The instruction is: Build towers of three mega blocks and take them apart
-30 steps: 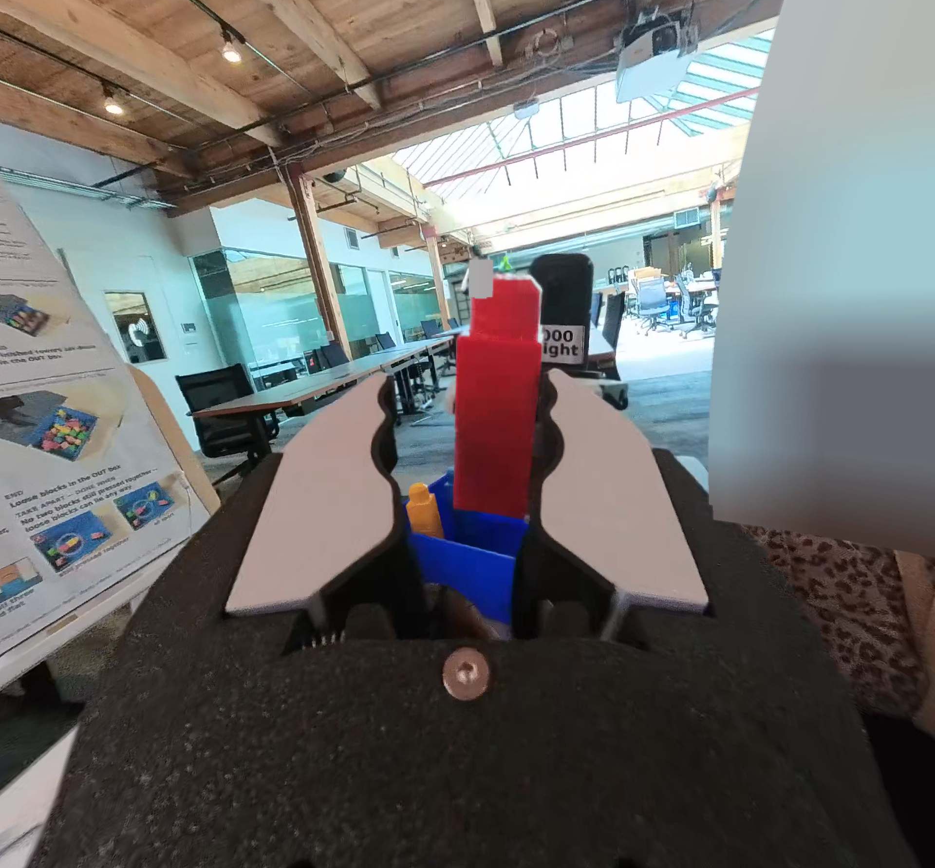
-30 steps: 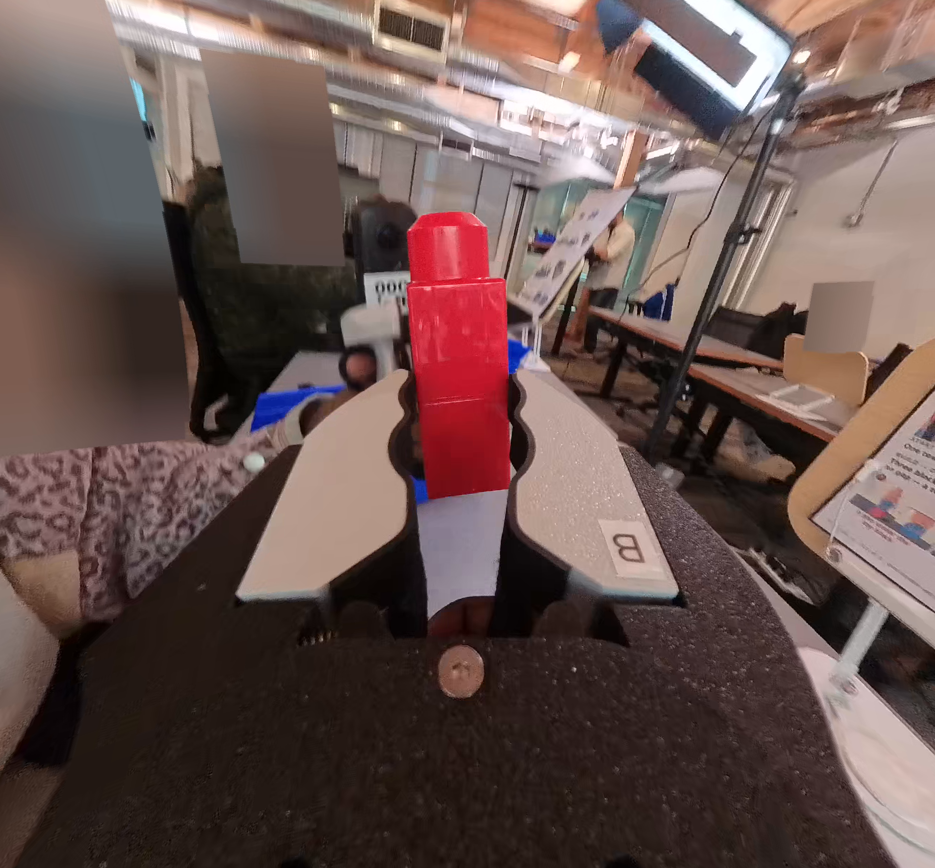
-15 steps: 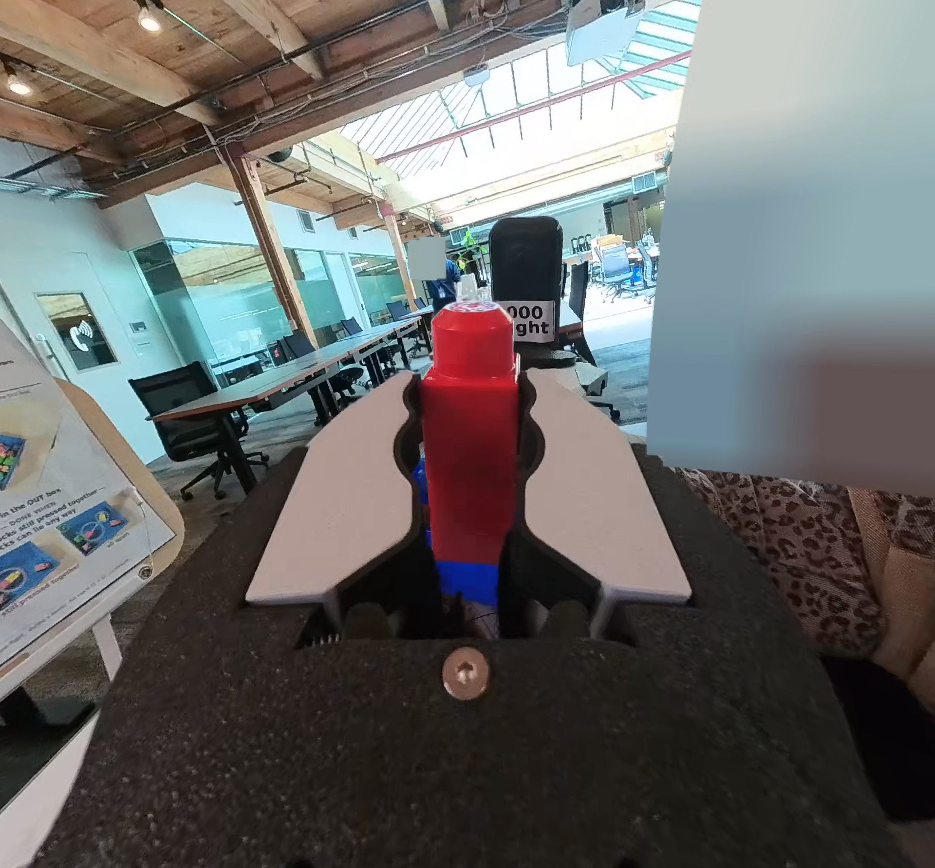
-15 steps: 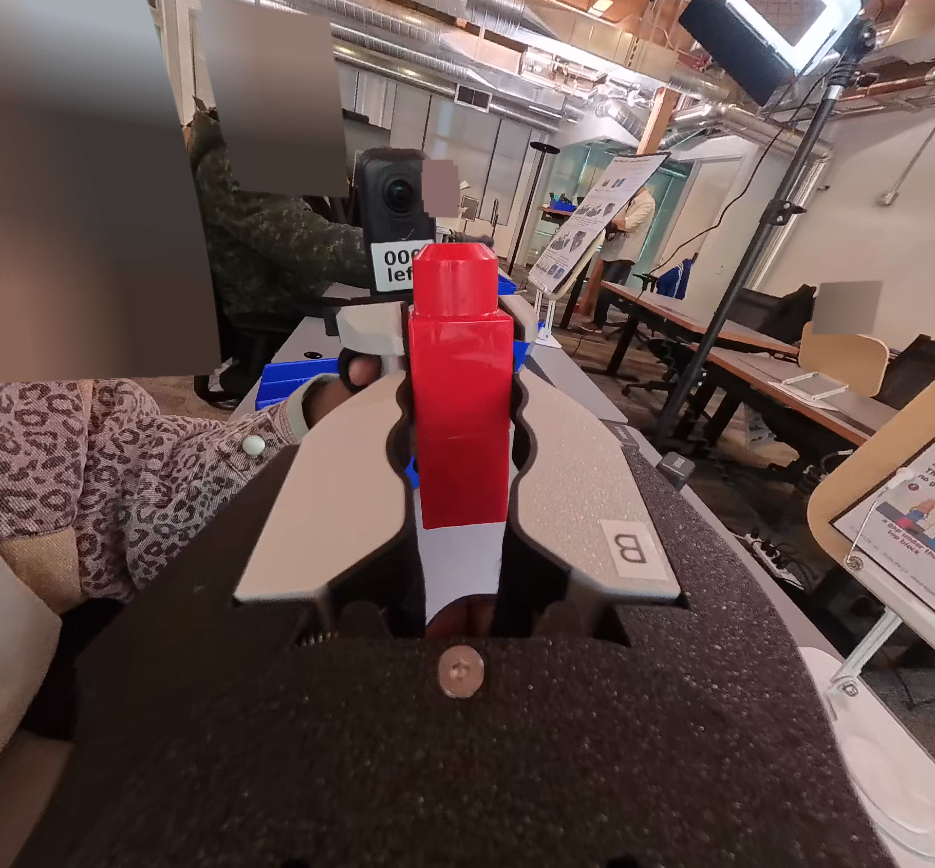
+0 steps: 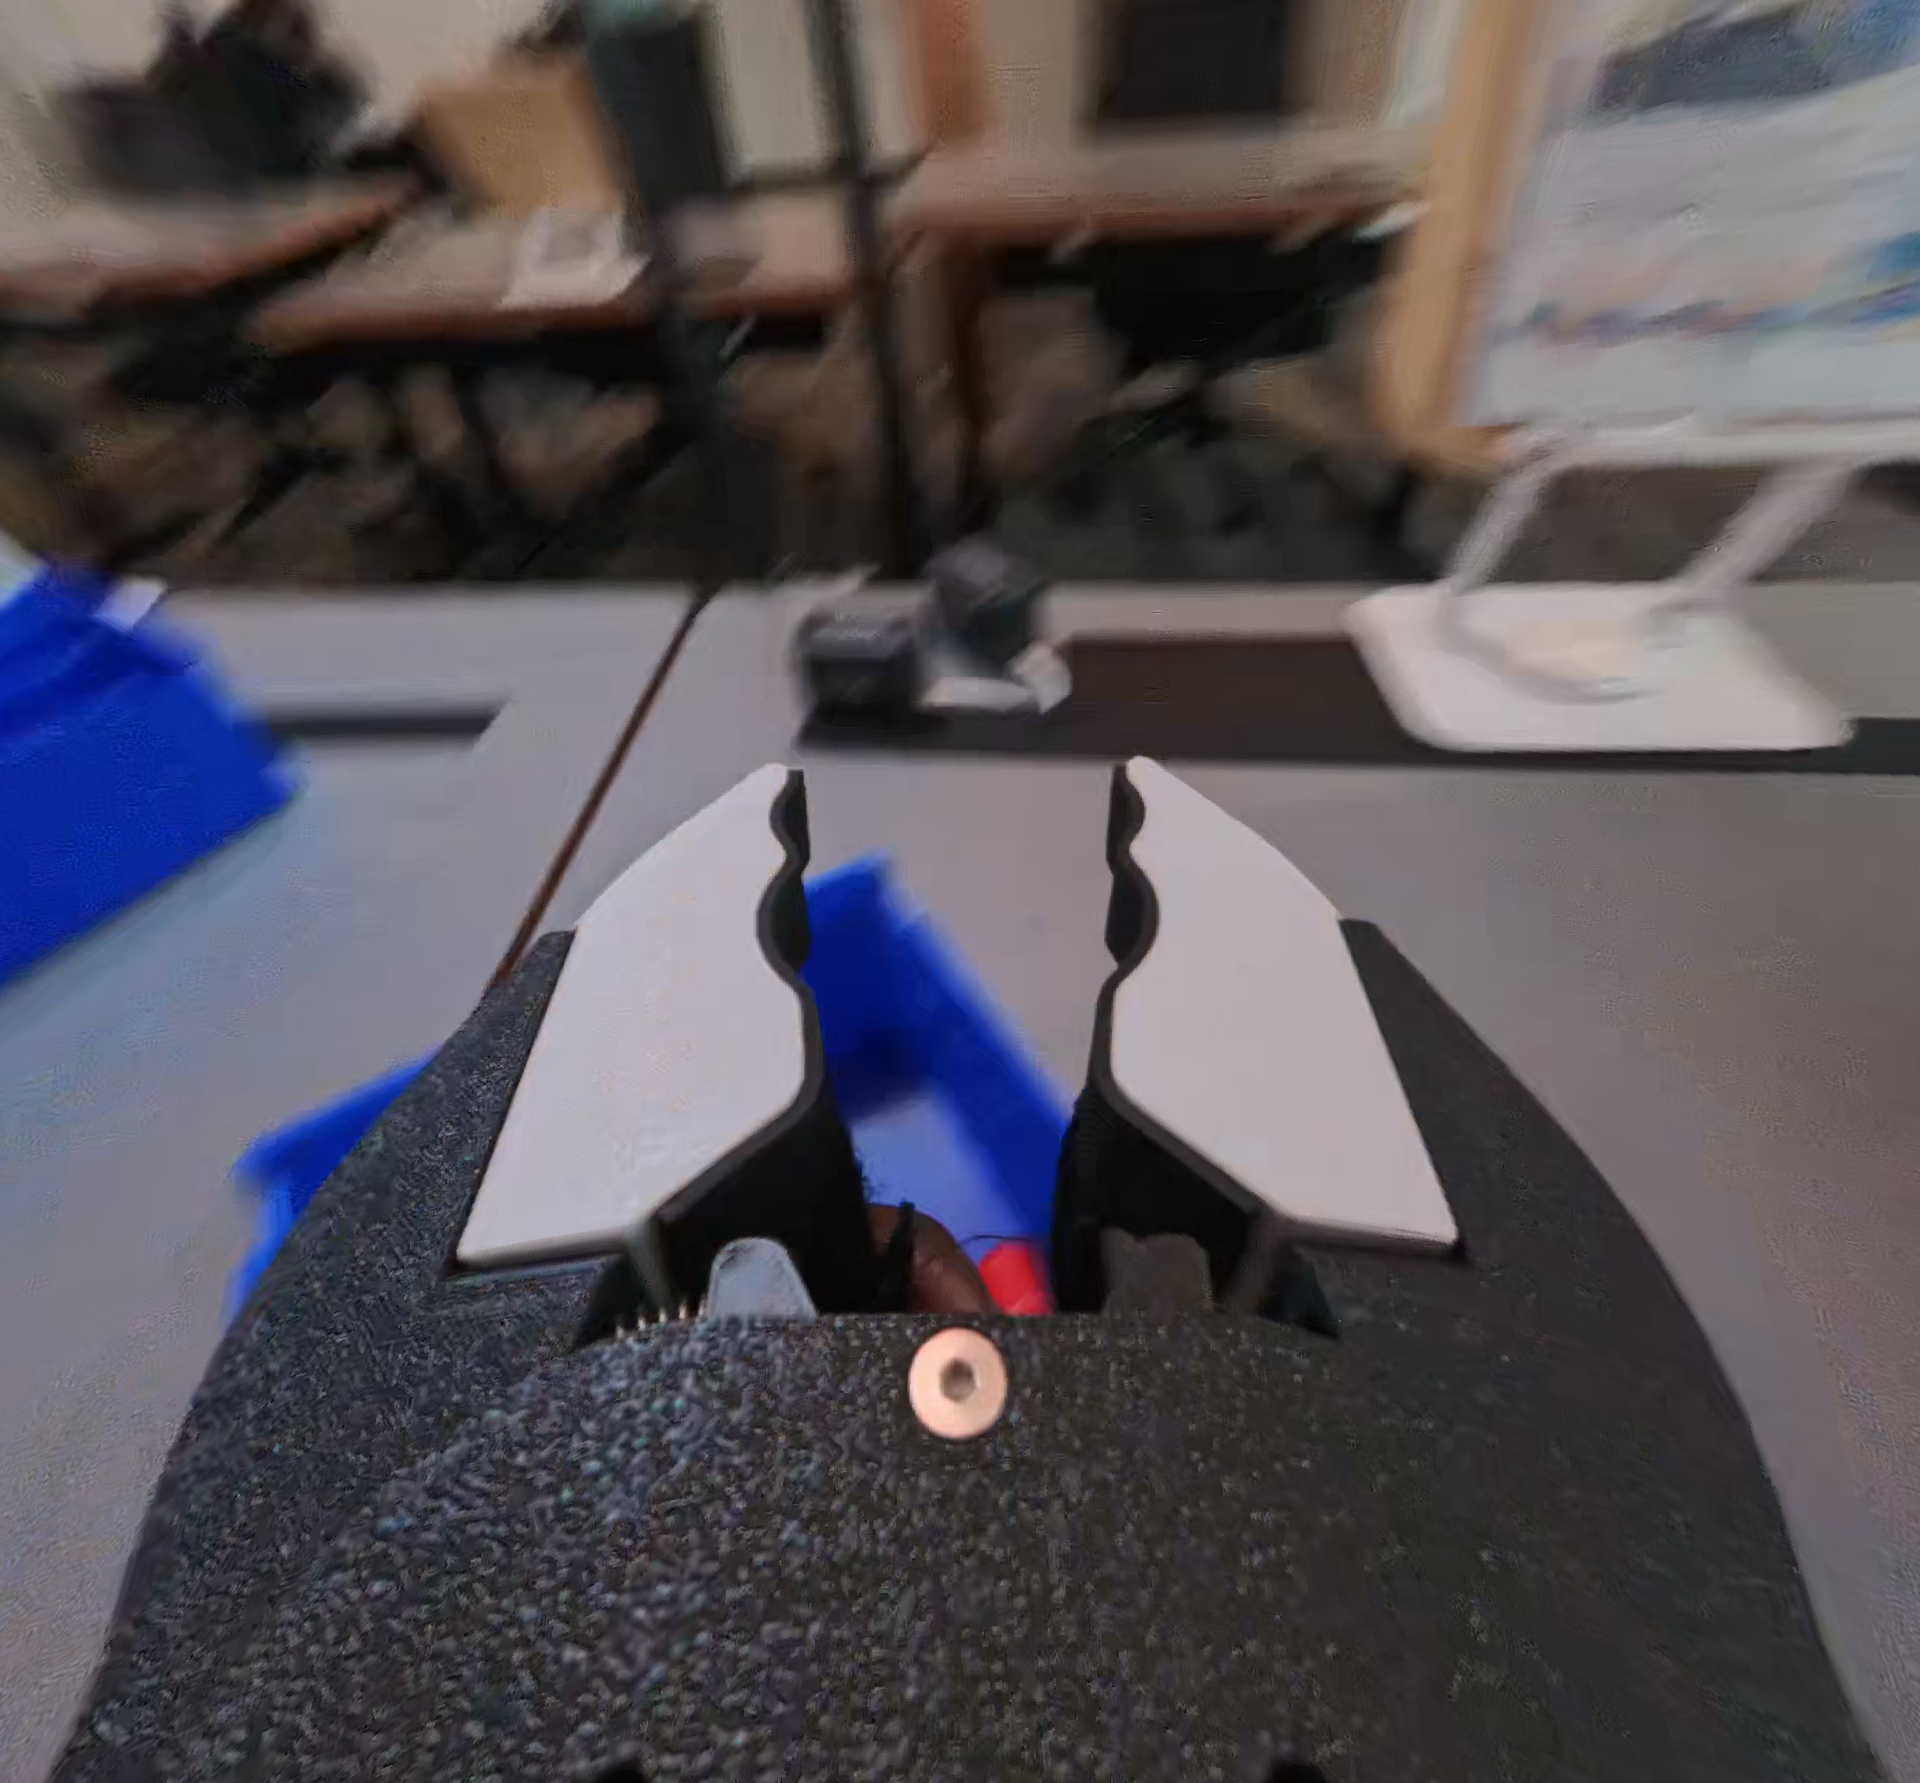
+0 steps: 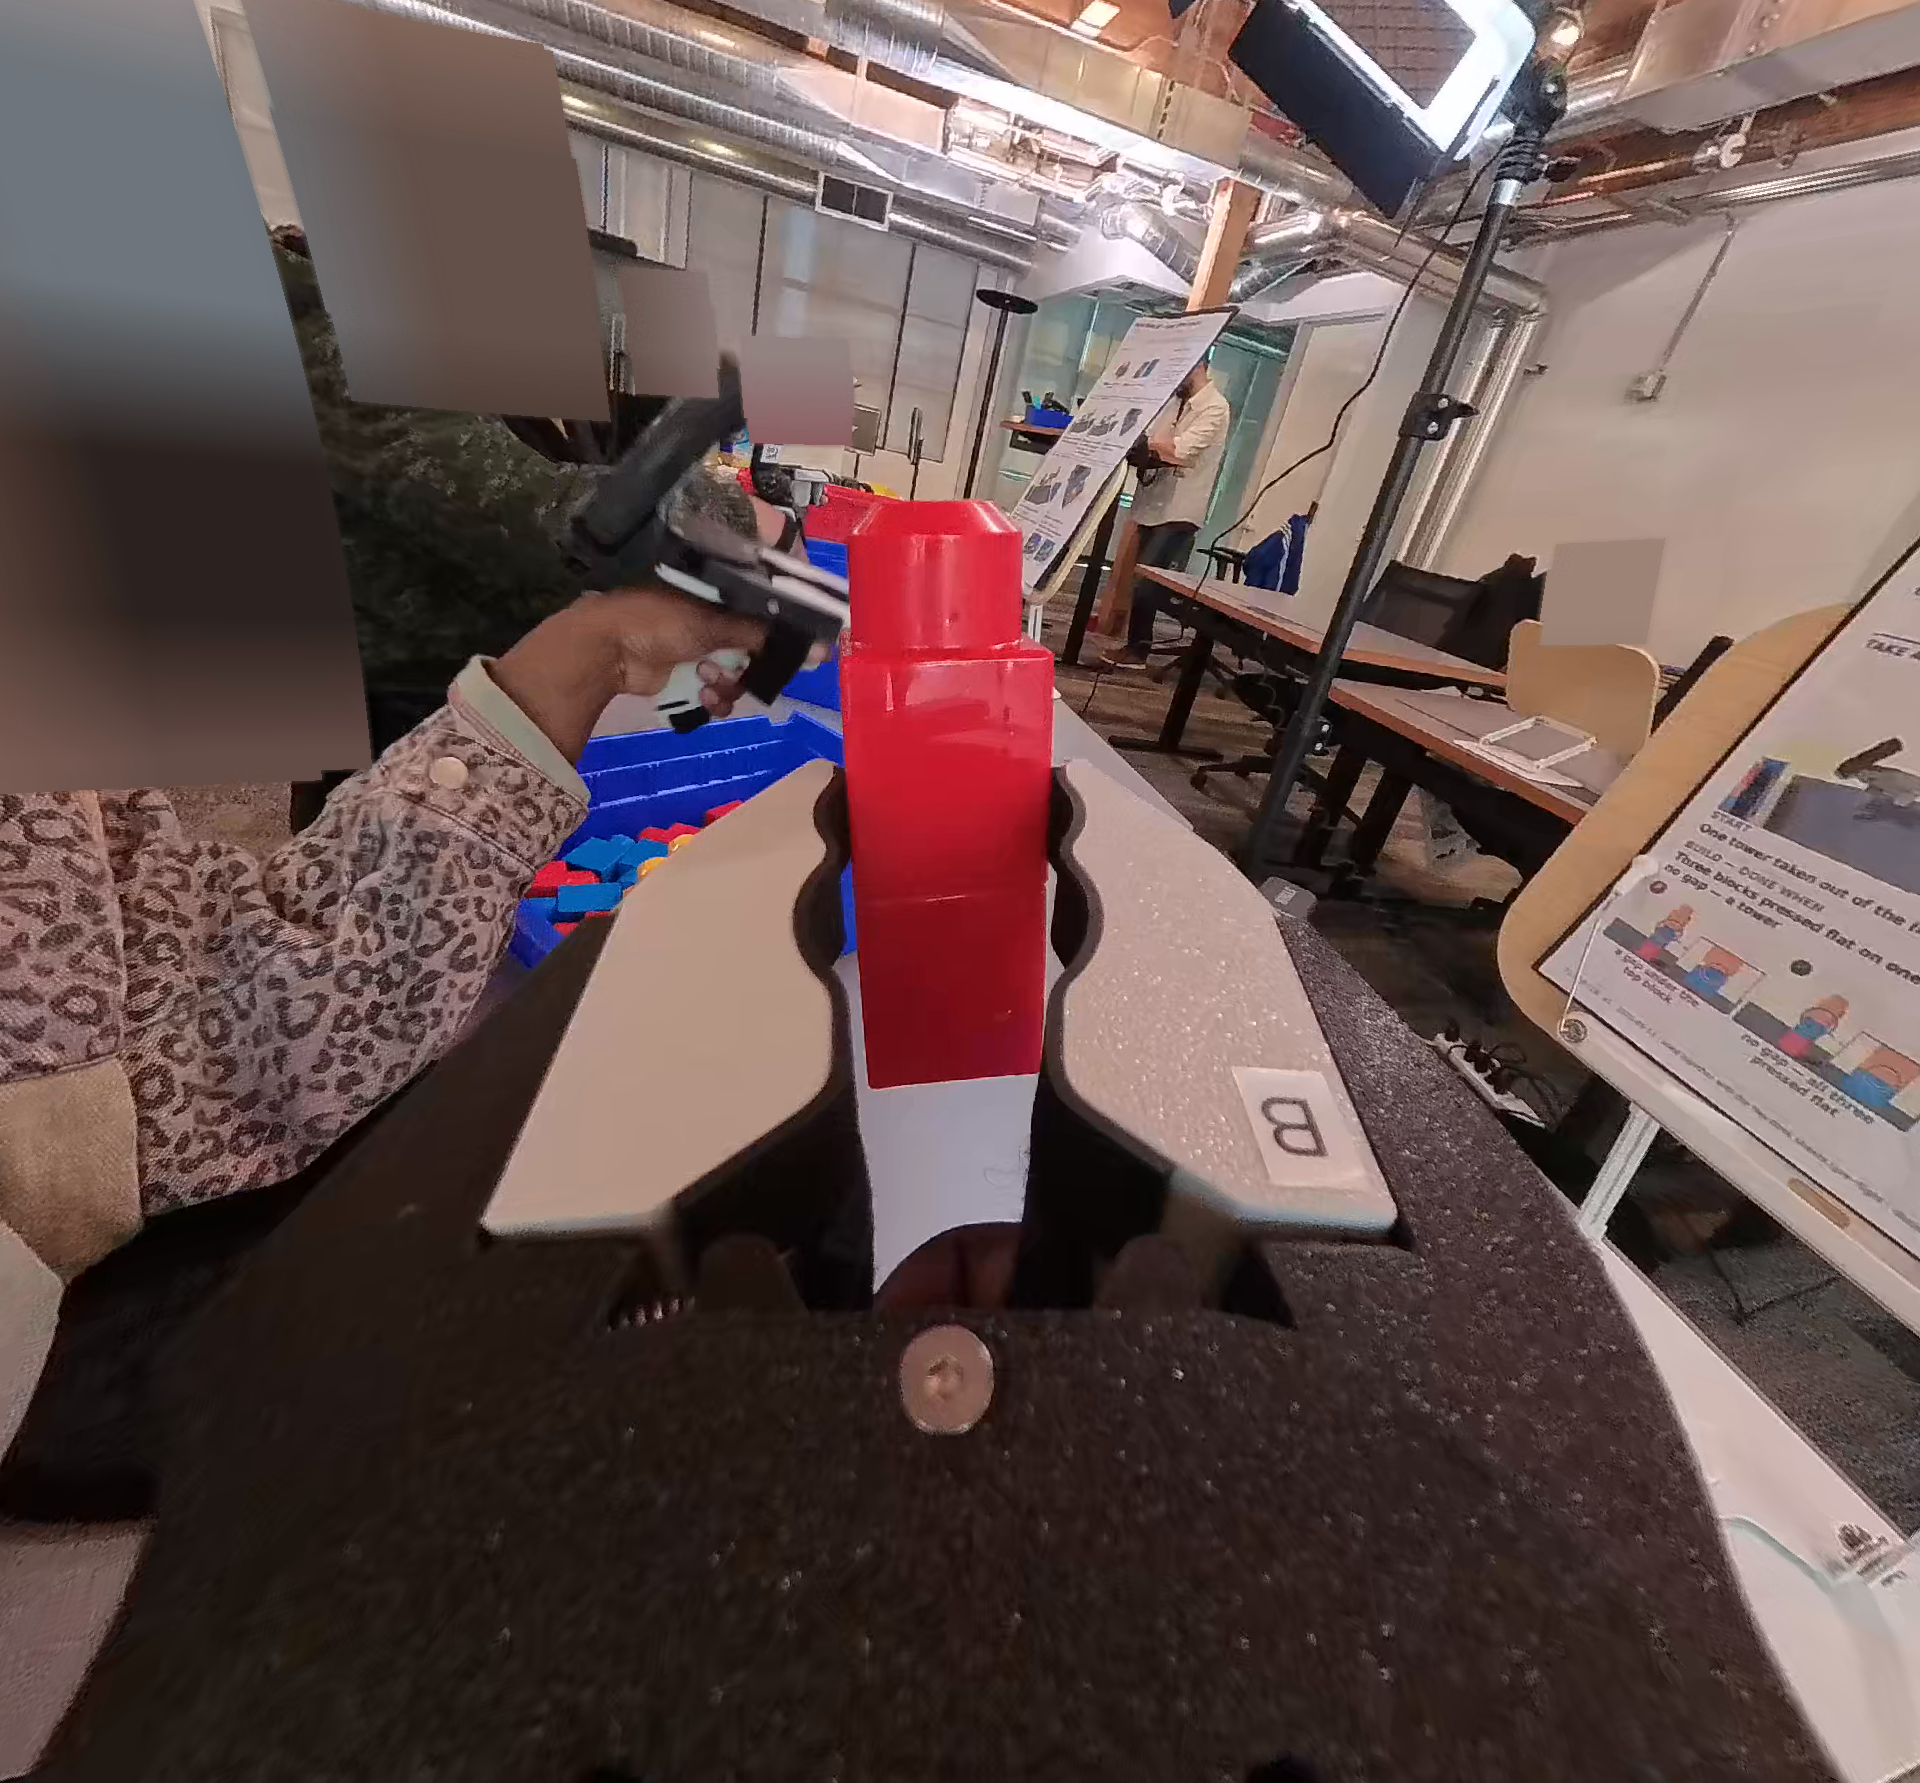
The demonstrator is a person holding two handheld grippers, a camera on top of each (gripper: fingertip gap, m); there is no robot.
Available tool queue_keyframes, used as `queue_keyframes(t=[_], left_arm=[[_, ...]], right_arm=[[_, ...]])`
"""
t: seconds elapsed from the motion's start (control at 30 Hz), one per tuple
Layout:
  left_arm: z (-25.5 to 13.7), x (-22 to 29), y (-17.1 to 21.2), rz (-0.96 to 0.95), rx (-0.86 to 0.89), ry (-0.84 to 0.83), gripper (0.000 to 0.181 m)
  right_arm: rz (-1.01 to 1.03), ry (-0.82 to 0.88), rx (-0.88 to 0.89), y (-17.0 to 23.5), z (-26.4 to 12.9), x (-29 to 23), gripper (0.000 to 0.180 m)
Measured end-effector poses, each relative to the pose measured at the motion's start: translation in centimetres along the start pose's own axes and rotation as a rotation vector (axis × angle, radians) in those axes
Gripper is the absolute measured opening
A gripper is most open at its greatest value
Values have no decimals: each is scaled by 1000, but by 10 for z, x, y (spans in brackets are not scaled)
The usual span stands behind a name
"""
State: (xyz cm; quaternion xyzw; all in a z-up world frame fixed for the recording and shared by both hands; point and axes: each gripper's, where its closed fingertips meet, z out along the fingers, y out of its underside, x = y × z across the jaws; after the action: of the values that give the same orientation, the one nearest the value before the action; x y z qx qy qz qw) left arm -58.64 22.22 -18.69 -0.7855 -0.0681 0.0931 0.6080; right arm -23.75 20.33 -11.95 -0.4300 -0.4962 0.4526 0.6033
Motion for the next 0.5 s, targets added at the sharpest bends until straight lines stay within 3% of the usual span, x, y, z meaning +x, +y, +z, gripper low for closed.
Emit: queue_keyframes(t=[0.03,0.17,0.23,0.33,0.5], left_arm=[[5,-37,31,-47,-116,-123,60],[19,-108,139,-255,-418,-294,77],[26,-122,174,-254,-510,-356,78],[31,-128,206,-198,-644,-408,75],[37,-123,218,-117,-730,-385,59]], right_arm=[[4,1,1,0,0,1,36],[7,-10,-9,4,3,-1,36],[6,-18,-21,7,6,-2,36],[9,-20,-28,8,8,-3,36],[9,-10,-15,6,6,-1,36]])
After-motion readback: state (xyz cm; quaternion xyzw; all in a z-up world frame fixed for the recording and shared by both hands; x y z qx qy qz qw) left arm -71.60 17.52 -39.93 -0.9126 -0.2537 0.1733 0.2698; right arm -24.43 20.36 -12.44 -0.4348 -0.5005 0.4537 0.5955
